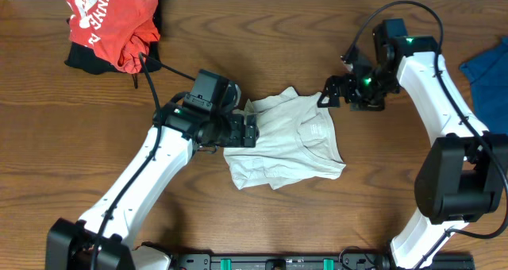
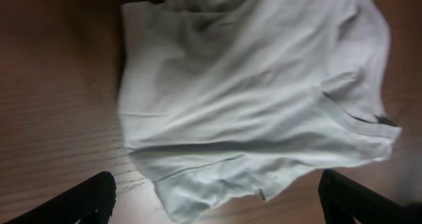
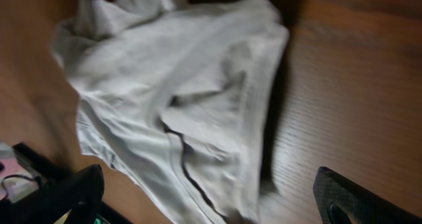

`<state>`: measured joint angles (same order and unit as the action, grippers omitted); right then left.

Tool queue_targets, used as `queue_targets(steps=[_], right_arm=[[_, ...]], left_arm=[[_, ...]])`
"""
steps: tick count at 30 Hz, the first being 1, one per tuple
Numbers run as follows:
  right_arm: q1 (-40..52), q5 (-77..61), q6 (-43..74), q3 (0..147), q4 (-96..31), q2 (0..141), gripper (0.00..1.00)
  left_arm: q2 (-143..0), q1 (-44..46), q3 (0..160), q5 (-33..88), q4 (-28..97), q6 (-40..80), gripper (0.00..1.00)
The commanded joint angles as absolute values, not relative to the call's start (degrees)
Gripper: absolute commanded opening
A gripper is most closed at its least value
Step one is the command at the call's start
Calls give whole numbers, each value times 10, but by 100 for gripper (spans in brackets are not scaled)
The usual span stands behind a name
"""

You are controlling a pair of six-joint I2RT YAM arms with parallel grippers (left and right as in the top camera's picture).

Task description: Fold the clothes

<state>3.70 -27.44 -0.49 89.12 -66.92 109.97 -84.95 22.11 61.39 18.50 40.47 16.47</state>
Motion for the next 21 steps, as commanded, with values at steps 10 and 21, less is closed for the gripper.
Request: queue_targets(steps=[10,21], right_arm=[[10,-233,-14,899,-675,1101,99],[10,-233,-14,899,-676,1101,99]], left_arm=[[-923,114,590,217,400,152,98],[-995,114,583,269,345,152,98]])
